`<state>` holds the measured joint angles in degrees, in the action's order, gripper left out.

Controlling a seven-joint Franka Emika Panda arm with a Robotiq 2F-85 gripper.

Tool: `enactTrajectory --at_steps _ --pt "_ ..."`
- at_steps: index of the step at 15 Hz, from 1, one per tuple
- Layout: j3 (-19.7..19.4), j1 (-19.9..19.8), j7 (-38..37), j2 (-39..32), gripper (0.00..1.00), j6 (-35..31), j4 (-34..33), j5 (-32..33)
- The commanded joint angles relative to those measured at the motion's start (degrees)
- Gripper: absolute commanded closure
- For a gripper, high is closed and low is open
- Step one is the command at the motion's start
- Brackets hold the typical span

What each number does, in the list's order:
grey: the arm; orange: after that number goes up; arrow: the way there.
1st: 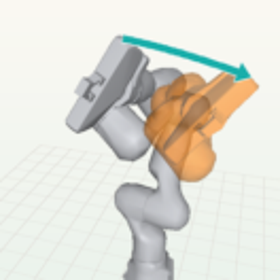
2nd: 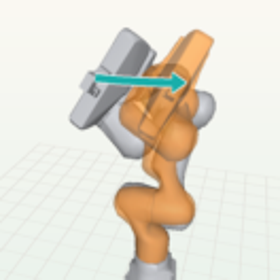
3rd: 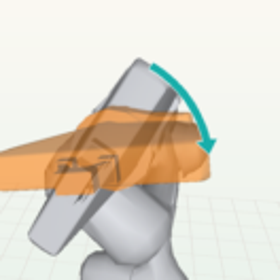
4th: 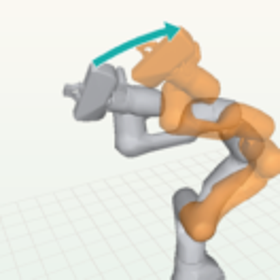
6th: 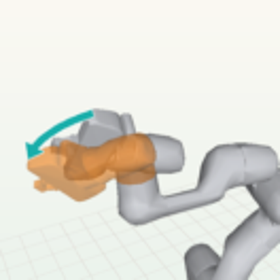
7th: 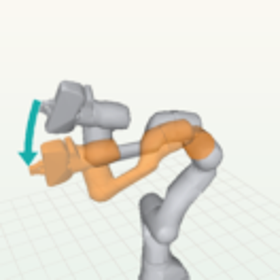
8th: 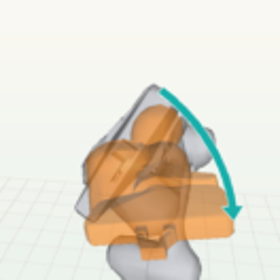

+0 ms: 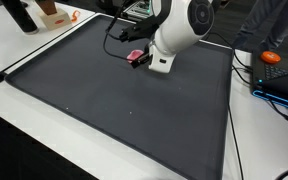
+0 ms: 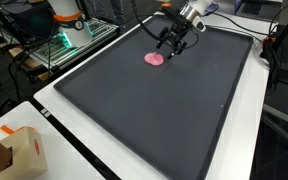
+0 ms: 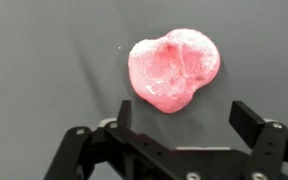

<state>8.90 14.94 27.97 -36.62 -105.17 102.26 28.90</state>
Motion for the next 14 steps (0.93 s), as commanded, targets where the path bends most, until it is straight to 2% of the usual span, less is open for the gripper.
enactTrajectory --at_steps 1,8,14 --pt "-0.4 1.51 -1.2 -2.31 0.0 3.71 -2.66 3.43" --pt "-0.06 2.21 -1.82 -4.83 0.0 8.99 -5.36 4.85" --pt "-0.05 2.18 -3.1 -5.81 0.0 10.44 -6.73 4.52"
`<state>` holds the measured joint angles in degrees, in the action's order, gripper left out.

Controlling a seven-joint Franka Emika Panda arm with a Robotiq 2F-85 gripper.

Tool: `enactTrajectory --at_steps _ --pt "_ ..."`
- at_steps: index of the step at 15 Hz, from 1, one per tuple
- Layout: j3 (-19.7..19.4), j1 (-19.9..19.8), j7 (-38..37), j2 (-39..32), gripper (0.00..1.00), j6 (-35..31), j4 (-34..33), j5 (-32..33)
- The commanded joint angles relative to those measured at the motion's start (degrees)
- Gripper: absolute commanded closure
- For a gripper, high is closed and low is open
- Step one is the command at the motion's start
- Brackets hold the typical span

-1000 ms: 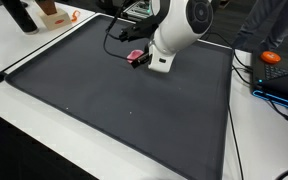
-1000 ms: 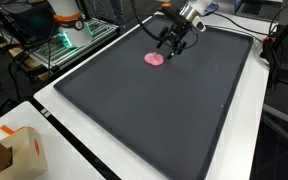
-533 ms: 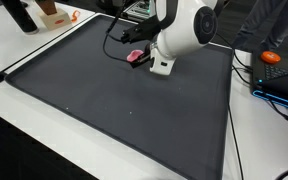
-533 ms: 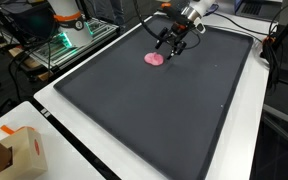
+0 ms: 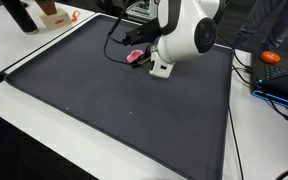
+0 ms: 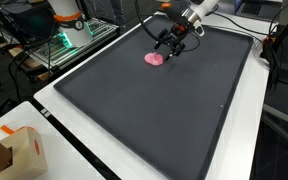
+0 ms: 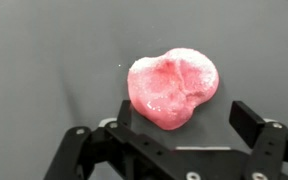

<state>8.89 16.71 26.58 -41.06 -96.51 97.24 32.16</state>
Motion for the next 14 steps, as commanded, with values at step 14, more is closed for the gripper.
enactTrajectory --at_steps 14 --pt "-2.1 -10.29 -9.55 3.67 0.0 -0.24 -3.14 -15.23"
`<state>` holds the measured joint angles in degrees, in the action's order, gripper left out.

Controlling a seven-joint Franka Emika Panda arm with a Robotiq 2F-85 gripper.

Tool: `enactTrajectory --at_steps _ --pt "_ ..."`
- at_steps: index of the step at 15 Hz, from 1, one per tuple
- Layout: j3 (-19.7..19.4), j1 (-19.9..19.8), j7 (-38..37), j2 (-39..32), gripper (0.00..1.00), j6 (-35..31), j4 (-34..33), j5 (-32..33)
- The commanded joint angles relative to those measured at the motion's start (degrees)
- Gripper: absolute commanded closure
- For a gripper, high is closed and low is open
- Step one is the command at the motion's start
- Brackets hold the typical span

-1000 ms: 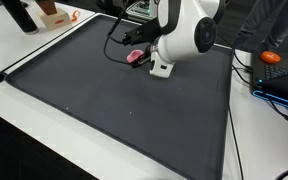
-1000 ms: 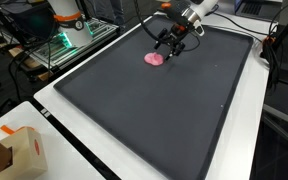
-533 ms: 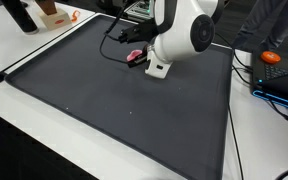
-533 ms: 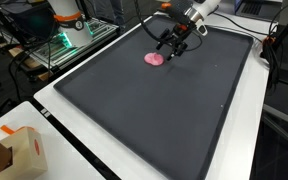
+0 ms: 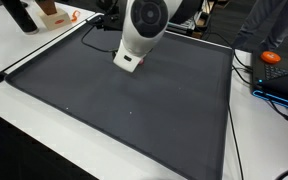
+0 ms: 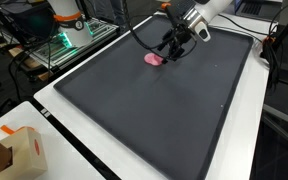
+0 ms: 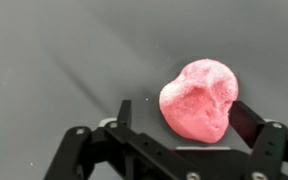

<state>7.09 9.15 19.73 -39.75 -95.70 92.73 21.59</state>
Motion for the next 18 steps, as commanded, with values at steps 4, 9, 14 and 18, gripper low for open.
enactTrajectory --at_steps 4,9,14,18 --pt "-1.68 -5.96 -7.63 5.12 0.0 -4.32 3.73 -9.82" --pt "-3.75 -8.3 -15.35 8.94 0.0 -11.24 9.46 -15.93" --pt "-6.34 -9.53 -23.56 13.17 0.0 -17.74 16.92 -21.17" --pt "-8.48 -10.06 -30.34 15.56 0.0 -20.67 21.37 -25.13"
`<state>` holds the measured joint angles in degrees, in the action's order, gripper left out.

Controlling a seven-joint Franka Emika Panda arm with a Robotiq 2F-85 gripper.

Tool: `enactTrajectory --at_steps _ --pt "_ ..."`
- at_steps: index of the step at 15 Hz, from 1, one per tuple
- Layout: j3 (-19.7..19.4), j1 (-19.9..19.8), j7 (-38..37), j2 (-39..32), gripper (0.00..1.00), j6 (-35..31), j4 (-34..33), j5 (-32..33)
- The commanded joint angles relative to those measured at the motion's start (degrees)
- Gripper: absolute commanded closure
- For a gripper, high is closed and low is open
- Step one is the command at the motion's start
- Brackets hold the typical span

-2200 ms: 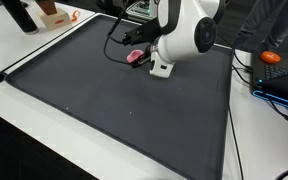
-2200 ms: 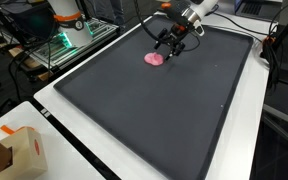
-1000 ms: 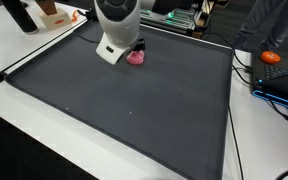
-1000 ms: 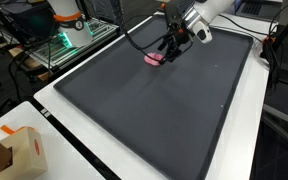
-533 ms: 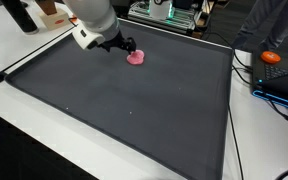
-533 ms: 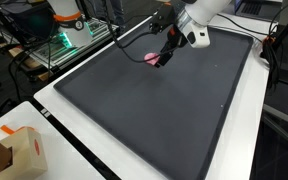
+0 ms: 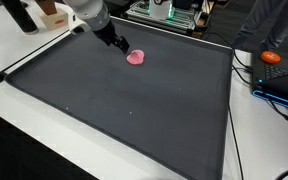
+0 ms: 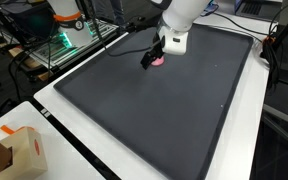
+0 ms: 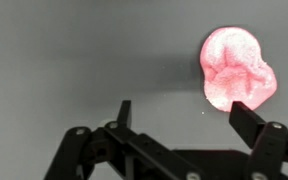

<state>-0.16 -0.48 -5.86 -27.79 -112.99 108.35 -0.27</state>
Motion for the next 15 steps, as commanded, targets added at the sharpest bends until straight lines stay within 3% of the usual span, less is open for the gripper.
enactTrajectory --at_steps 1,9,15 --pt "-1.68 -0.5 -6.62 4.03 0.0 -3.93 6.63 -4.29" --pt "-4.1 -0.69 -21.26 4.74 0.0 -7.57 11.62 -13.69" --pt "-5.72 -3.31 -26.25 4.57 0.0 -6.09 12.98 -23.82"
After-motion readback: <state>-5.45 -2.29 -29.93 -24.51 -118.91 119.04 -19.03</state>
